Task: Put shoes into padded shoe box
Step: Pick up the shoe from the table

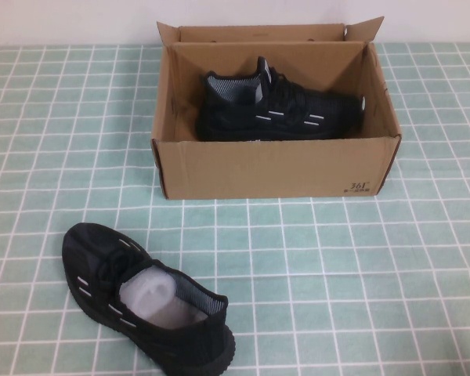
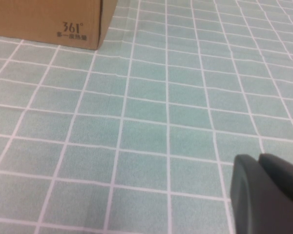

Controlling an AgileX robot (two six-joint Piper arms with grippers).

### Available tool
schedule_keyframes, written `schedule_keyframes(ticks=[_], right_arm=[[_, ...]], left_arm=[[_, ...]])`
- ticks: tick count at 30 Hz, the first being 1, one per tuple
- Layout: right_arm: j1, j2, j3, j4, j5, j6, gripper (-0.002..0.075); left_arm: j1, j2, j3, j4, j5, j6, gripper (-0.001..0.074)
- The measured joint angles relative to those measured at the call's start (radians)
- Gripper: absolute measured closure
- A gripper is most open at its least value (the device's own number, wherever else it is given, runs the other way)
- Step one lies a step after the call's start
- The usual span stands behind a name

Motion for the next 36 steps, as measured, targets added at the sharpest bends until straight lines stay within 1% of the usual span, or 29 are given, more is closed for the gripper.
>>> schedule_keyframes(ticks=[12, 16, 21, 26, 28, 31, 36], right_arm=[[0.0, 0.0, 0.0, 0.0, 0.0, 0.0, 0.0734], [0.0, 0.0, 0.0, 0.0, 0.0, 0.0, 0.0734], [0.0, 0.0, 0.0, 0.0, 0.0, 0.0, 0.0734], [0.0, 0.0, 0.0, 0.0, 0.0, 0.0, 0.0734], [0.0, 0.0, 0.0, 0.0, 0.0, 0.0, 0.0734], [0.0, 0.0, 0.0, 0.0, 0.0, 0.0, 0.0734], [0.0, 0.0, 0.0, 0.0, 0.0, 0.0, 0.0734]], left_arm=[[0.0, 0.0, 0.0, 0.0, -0.007, 0.002, 0.0741], [0.0, 0.0, 0.002, -0.047, -0.097, -0.025, 0.0741], [0.0, 0.0, 0.002, -0.167, -0.218, -0.129, 0.0741], [0.0, 0.0, 0.002, -0.22, -0.265, -0.222, 0.0741], [0.0, 0.0, -0.017, -0.235, -0.234, -0.267, 0.0741], [-0.009, 0.015, -0.121, -0.241, -0.104, -0.29, 0.0741], [-0.01, 0.191, -0.408, -0.235, 0.213, -0.229, 0.0741]])
